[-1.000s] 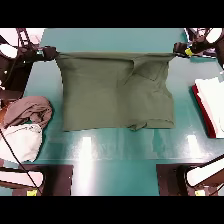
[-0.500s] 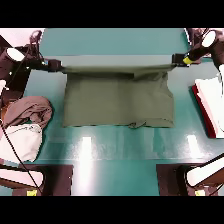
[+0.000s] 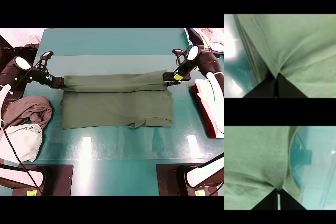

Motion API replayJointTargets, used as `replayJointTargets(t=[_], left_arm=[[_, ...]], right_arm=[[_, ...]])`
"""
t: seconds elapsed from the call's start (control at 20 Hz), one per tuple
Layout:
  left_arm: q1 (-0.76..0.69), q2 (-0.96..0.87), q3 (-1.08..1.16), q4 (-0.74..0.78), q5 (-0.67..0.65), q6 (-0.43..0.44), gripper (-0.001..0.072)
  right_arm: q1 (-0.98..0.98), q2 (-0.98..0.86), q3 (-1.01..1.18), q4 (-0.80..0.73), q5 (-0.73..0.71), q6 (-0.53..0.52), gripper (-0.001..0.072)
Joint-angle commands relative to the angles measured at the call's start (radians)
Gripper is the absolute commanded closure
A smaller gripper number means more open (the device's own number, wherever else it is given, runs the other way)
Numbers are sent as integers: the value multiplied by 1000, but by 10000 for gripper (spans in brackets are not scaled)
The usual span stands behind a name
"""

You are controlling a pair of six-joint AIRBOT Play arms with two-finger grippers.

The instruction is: Fold the shirts.

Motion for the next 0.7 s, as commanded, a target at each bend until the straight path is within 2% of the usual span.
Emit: replayJointTargets(t=[0.0,0.05,0.1,0.2,0.25,0.45,0.55,0.65], left_arm=[[-1,-1,-8,3,-85,-28,330],[0,0,-8,3,-110,-44,75],[0,3,-8,10,-140,-67,53],[15,21,-8,14,-214,-93,82],[31,42,-8,11,-244,-93,176],[89,190,-74,2,-300,-104,186],[89,280,-198,-9,-266,-108,186],[89,362,-360,-23,-182,-118,186]], right_arm=[[9,1,-6,12,23,-2,621],[9,1,11,11,46,-1,392],[8,1,34,11,76,-2,341],[-4,2,93,13,169,-43,341],[-13,11,113,25,218,-67,342],[-87,142,19,267,251,-113,343],[-124,225,-89,352,202,-125,344],[-142,307,-201,364,156,-135,344]])
